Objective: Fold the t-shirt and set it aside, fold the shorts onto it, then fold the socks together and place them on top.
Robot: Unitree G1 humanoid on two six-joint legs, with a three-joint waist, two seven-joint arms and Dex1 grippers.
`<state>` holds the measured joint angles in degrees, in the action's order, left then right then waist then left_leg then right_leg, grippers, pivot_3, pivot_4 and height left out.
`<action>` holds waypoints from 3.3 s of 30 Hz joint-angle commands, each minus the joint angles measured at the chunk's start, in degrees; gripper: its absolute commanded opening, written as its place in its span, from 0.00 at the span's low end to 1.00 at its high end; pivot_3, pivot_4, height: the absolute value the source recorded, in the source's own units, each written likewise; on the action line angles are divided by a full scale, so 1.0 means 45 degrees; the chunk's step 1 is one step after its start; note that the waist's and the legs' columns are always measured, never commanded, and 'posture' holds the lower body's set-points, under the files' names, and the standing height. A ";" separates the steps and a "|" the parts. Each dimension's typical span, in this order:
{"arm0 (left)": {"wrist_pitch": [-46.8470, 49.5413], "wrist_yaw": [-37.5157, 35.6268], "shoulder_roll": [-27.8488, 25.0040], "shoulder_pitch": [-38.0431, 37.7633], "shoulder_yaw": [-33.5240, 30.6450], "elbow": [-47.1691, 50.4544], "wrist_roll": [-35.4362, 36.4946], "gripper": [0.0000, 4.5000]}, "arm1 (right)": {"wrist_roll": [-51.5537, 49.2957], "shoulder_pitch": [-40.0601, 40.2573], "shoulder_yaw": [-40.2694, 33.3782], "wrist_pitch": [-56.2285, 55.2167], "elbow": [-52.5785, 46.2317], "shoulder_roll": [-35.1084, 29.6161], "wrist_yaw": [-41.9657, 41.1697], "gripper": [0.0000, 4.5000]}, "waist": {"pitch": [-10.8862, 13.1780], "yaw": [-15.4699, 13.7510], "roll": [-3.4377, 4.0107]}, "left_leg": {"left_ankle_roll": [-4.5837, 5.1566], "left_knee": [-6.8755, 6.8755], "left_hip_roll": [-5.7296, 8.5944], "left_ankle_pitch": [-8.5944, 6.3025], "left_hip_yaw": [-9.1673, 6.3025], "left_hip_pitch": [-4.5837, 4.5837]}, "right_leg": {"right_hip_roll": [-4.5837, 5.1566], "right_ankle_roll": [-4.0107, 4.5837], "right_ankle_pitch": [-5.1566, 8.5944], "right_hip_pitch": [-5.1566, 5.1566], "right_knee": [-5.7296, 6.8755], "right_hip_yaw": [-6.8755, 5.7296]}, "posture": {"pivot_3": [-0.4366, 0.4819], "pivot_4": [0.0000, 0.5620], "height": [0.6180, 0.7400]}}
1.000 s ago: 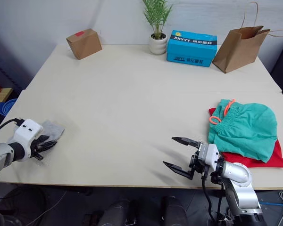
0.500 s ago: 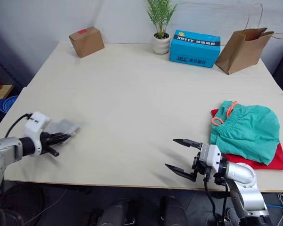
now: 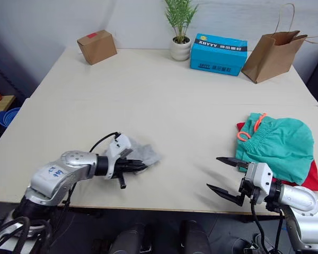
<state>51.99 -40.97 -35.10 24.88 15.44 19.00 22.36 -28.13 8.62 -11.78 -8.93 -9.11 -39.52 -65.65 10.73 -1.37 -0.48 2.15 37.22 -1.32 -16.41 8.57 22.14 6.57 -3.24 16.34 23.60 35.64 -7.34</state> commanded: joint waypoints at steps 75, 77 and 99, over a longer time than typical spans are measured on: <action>-0.9254 -0.4827 0.0516 0.2762 -0.2688 -1.1015 -0.3614 0.00 | 0.3504 -0.3800 0.5182 0.4814 -0.0653 0.2168 0.3524 0.01 | 0.0018 0.0372 -0.0110 | 0.0090 0.0193 -0.0034 -0.0048 -0.0021 0.0126 | -0.0013 -0.0018 -0.0010 0.0040 0.0058 -0.0056 | 0.48 0.27 1.00; -0.8781 -0.4735 0.0411 0.2245 -0.2730 -1.0042 -0.3481 0.00 | 0.3435 -0.3842 0.5060 0.4841 -0.0602 0.2130 0.3479 0.01 | 0.0017 0.0363 -0.0112 | 0.0088 0.0192 -0.0033 -0.0049 -0.0021 0.0120 | -0.0013 -0.0018 -0.0010 0.0035 0.0057 -0.0054 | 0.48 0.27 1.00; 0.4035 -0.4087 -0.3322 -0.0950 -0.6037 -0.2322 0.2852 0.67 | -0.1140 -0.5291 0.3032 1.1197 -0.0873 -0.1464 0.1185 0.72 | 0.0028 0.0352 -0.0113 | 0.0041 0.0170 -0.0058 -0.0086 -0.0035 0.0071 | 0.0000 0.0004 0.0002 0.0009 0.0041 -0.0034 | 0.48 0.27 1.00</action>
<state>60.37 -59.76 -48.20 20.49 -10.86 3.94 30.81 -34.18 -13.38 1.78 36.88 -13.30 -44.86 -62.34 10.86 0.21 -0.99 2.14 38.00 -1.55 -16.90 8.40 22.46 6.60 -3.22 16.34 23.65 35.85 -7.49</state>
